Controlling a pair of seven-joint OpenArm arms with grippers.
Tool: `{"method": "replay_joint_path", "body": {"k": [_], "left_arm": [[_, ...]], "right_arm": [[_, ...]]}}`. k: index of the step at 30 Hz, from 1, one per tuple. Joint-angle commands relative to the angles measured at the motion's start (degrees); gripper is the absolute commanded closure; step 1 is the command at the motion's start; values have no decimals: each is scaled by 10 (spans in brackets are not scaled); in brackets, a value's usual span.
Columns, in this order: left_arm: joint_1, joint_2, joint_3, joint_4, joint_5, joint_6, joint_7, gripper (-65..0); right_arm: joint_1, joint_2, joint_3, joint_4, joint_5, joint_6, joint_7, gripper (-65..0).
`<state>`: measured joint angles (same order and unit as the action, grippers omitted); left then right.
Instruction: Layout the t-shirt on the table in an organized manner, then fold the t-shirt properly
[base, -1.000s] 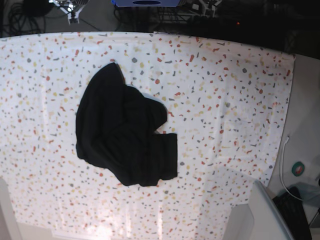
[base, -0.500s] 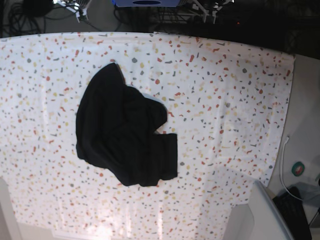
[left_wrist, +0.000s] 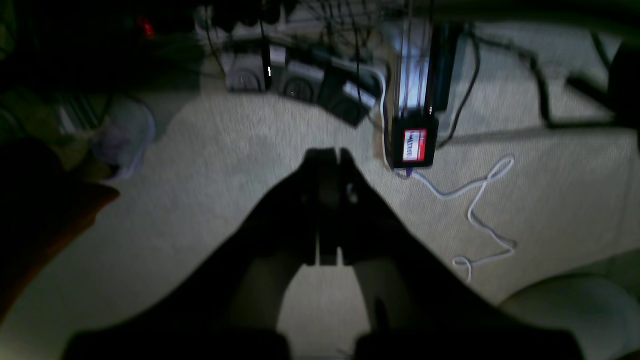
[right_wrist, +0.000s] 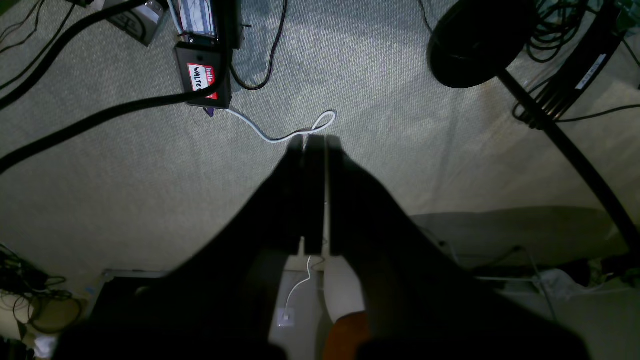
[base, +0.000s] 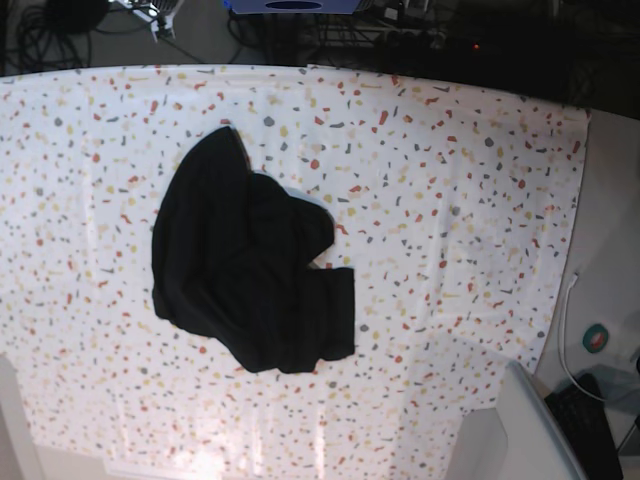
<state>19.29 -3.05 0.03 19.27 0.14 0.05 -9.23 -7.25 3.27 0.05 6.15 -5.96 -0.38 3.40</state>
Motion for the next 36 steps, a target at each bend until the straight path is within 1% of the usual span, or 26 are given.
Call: {"method": "replay_joint_path", "body": {"k": [1, 3, 10, 12, 18, 20, 28, 30, 32, 34, 36], "left_arm": [[-3, -3, -6, -1, -5, 3, -8, 0], [-4, -10, -7, 0, -5, 3, -9, 0], [-4, -7, 1, -1, -1, 3, -9, 0], [-4, -12, 1, -3, -4, 3, -9, 0], [-10, -13, -5, 0, -5, 3, -10, 0], [-18, -20, -5, -3, -5, 3, -10, 0], [-23, -21, 3, -4, 2, 3, -4, 0], [-18, -25, 3, -4, 2, 3, -3, 0], [4, -33, 3, 6, -2, 3, -11, 0], [37, -45, -2, 48, -4, 3, -34, 0], [82, -57, -2, 100, -4, 3, -52, 0]], "right_arm": [[-4, 2, 3, -1, 3, -2, -2, 0], [-4, 2, 3, -1, 3, -2, -2, 0], [-4, 1, 3, -1, 3, -2, -2, 0], [-4, 1, 3, -1, 3, -2, -2, 0], [-4, 1, 3, -1, 3, -2, -2, 0], [-4, 1, 3, -1, 3, -2, -2, 0], [-6, 0, 3, -1, 3, -2, -1, 0], [-21, 2, 3, 3, 4, -2, 2, 0], [-51, 5, 14, 34, 24, -1, 13, 0], [-106, 6, 32, 102, 50, 0, 25, 0], [-161, 7, 38, 181, 55, 0, 19, 0]]}}
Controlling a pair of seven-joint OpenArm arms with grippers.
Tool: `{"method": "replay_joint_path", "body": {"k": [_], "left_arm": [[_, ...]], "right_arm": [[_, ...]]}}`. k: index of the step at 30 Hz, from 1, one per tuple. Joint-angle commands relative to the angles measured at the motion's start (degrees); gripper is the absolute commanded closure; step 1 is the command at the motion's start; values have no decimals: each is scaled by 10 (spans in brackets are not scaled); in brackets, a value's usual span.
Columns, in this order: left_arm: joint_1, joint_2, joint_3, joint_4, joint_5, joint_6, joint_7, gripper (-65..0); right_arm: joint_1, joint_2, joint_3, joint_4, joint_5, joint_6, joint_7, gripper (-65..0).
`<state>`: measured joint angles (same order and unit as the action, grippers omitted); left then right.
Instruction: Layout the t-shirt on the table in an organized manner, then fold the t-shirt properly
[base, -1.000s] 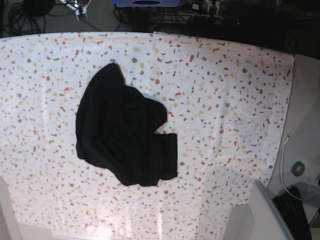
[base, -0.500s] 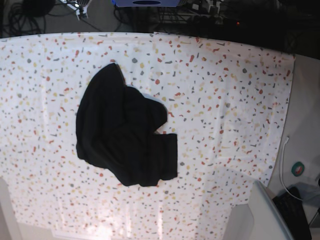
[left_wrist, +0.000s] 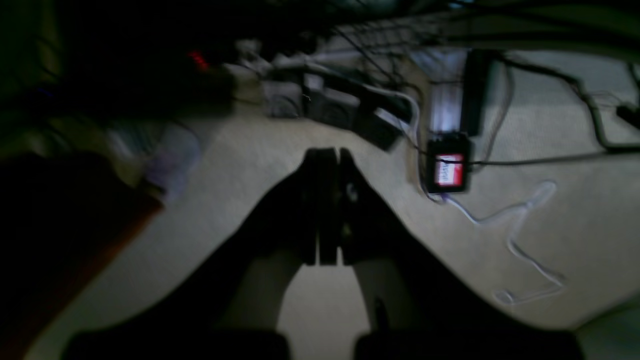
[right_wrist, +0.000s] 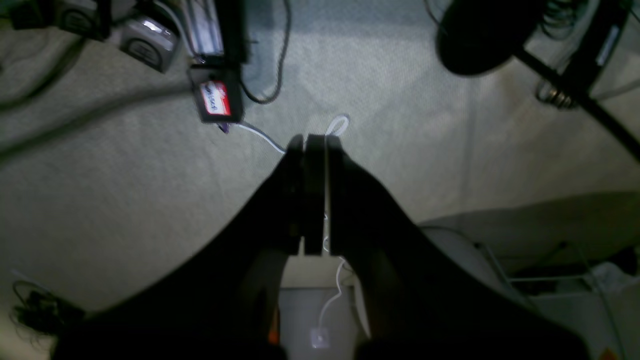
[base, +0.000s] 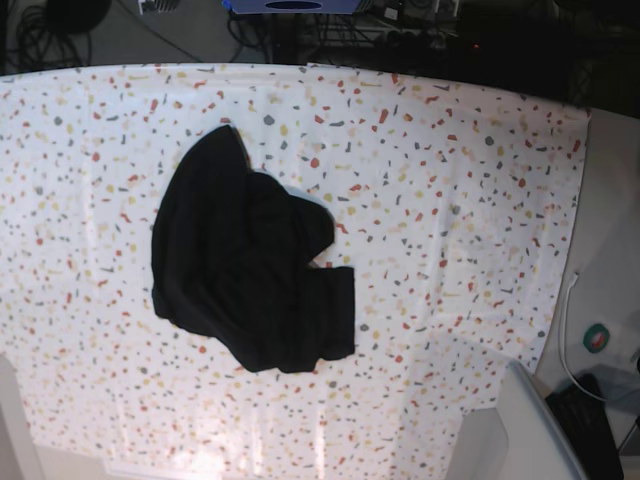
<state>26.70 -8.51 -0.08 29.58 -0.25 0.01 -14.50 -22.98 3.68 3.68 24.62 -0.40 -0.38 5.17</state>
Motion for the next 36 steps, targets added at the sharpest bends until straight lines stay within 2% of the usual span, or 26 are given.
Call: {"method": "replay_joint_path", "body": {"k": [1, 6, 9, 12, 16, 19, 22, 26, 30, 33, 36], "left_arm": [[31, -7, -1, 23, -1, 3, -3, 0], [115, -25, -4, 134, -1, 3, -14, 0], [156, -40, -5, 195, -3, 3, -17, 0], [202, -51, -5, 272, -59, 3, -27, 0], [271, -84, 4, 375, -159, 3, -132, 0], [305, -90, -4, 433, -167, 3, -182, 0], [314, -99, -5, 472, -168, 3, -200, 0], [318, -99, -5, 520, -168, 3, -204, 0], [307, -98, -6, 594, -169, 3, -198, 0], [277, -97, -6, 641, -169, 3, -159, 0], [224, -97, -6, 688, -169, 3, -52, 0]], "right_arm": [[-32, 3, 3, 42, 0, 0, 1, 0], [-130, -3, 5, 212, 4, -1, -28, 0], [-171, -2, 10, 292, 50, -2, -41, 0], [-215, -1, 47, 369, 81, -2, -44, 0], [-268, -3, 87, 476, 78, -2, -43, 0], [-293, -3, 102, 553, 79, -2, -43, 0], [-297, -3, 117, 621, 79, -2, -43, 0], [-273, 2, 118, 681, 78, -2, -43, 0], [-197, 2, 114, 713, 78, 0, -57, 0], [-126, 2, 95, 734, 78, 1, -132, 0], [-59, 11, 44, 773, 78, 1, -239, 0]]}}
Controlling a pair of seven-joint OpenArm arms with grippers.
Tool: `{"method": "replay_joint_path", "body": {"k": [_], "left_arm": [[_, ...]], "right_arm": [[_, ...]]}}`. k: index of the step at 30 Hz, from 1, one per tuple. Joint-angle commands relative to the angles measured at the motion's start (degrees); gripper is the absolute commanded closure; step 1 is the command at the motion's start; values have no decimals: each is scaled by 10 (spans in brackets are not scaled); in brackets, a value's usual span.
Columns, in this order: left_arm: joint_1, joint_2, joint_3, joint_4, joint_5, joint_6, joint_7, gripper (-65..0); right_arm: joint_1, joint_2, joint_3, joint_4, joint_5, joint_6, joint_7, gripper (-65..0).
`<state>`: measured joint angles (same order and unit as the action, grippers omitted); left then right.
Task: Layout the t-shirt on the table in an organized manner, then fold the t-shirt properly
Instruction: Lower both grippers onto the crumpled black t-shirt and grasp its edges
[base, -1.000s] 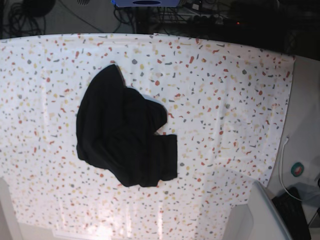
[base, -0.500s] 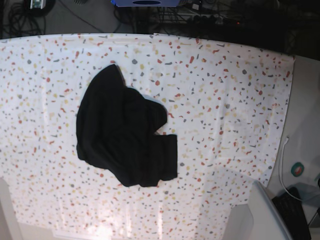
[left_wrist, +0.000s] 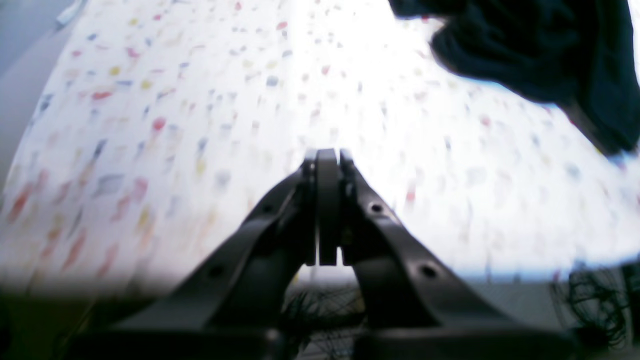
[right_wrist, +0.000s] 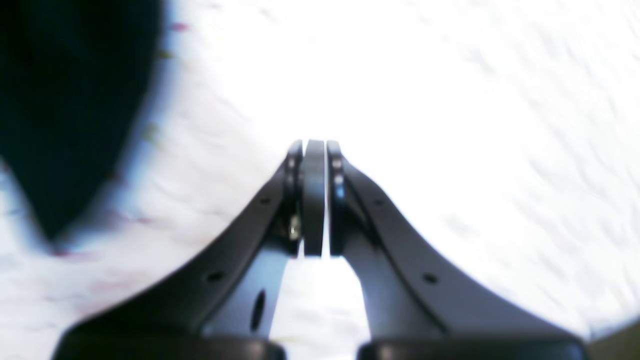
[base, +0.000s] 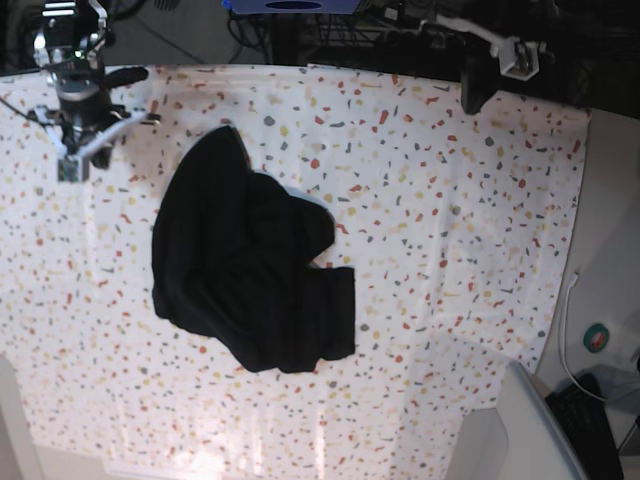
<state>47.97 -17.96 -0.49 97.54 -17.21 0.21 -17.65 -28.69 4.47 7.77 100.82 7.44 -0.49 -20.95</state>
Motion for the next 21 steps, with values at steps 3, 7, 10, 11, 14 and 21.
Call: {"method": "replay_joint_path", "body": {"k": [3, 7, 10, 11, 14, 21], "left_arm": [[-41, -5, -2, 29, 0, 1, 56, -21], [-85, -4, -2, 31, 0, 1, 95, -48], [-103, -4, -2, 29, 0, 1, 115, -43], [-107, -4, -2, 27, 0, 1, 120, -43], [-113, -5, -5, 26, 0, 1, 127, -43], [-147, 26, -56, 26, 0, 1, 177, -41]], "right_arm": [[52, 7, -81, 42, 0, 2, -60, 0], [99, 2, -173, 49, 0, -1, -100, -45], [118, 1, -223, 49, 1, -1, -107, -306], [124, 0, -237, 49, 1, -2, -107, -383], [143, -6, -264, 44, 1, -2, -107, -431], [222, -28, -262, -68, 3, -2, -103, -366]]}}
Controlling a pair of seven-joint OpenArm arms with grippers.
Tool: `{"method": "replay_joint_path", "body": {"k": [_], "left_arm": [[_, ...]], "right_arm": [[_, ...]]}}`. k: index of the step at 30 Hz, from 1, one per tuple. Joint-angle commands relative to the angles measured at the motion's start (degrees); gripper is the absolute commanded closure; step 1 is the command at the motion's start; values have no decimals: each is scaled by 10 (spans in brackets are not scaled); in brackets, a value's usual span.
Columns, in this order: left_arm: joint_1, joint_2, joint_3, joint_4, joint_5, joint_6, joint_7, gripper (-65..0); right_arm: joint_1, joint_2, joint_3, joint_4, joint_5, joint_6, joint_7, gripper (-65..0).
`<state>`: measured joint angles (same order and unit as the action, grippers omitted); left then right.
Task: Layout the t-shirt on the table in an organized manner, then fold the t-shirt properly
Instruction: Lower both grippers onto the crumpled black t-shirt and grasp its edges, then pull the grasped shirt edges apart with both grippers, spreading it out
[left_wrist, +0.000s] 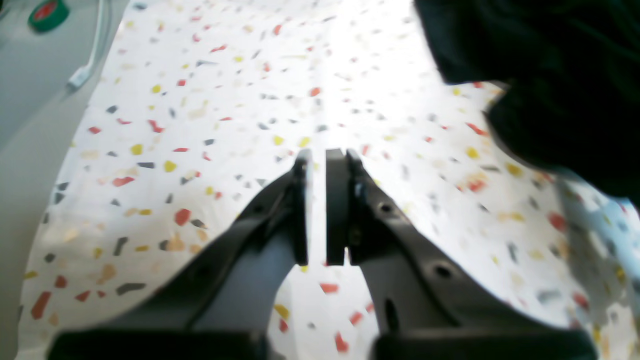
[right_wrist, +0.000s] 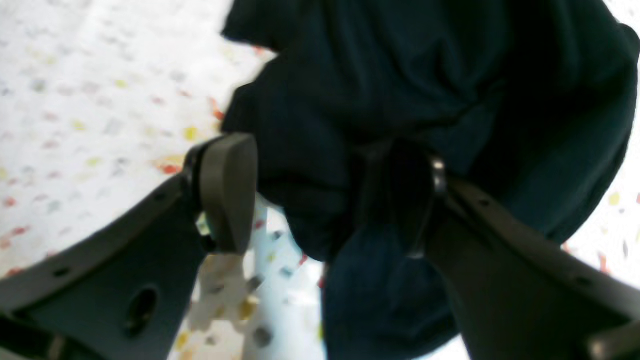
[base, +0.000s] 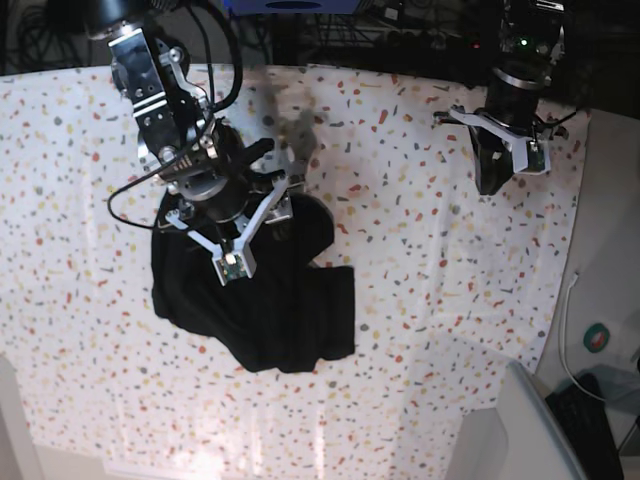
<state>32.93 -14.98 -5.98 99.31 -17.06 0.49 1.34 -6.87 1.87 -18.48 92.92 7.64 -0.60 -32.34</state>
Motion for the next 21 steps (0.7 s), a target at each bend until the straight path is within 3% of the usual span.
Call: {"method": "replay_joint_path", "body": {"k": [1, 3, 6, 11, 17, 21], "left_arm": [[-4, 3, -7, 9, -1, -2, 4, -41], [-14, 8, -11, 9, 0, -2, 27, -41], [-23, 10, -4, 9, 5, -2, 34, -38], [-63, 10, 49, -25, 5, -2, 34, 0], [-160, 14, 183, -90, 2, 0, 34, 0], [-241, 55, 281, -149, 5, 0, 35, 0]], "right_arm": [[12, -2, 2, -3, 1, -1, 11, -351], [16, -2, 8, -11, 1, -1, 12, -276], [9, -2, 42, -3, 1, -1, 11, 0], [-24, 2, 93, 51, -1, -1, 7, 0], [-85, 12, 192, 138, -2, 1, 7, 0], [-92, 37, 239, 142, -1, 1, 7, 0]]}}
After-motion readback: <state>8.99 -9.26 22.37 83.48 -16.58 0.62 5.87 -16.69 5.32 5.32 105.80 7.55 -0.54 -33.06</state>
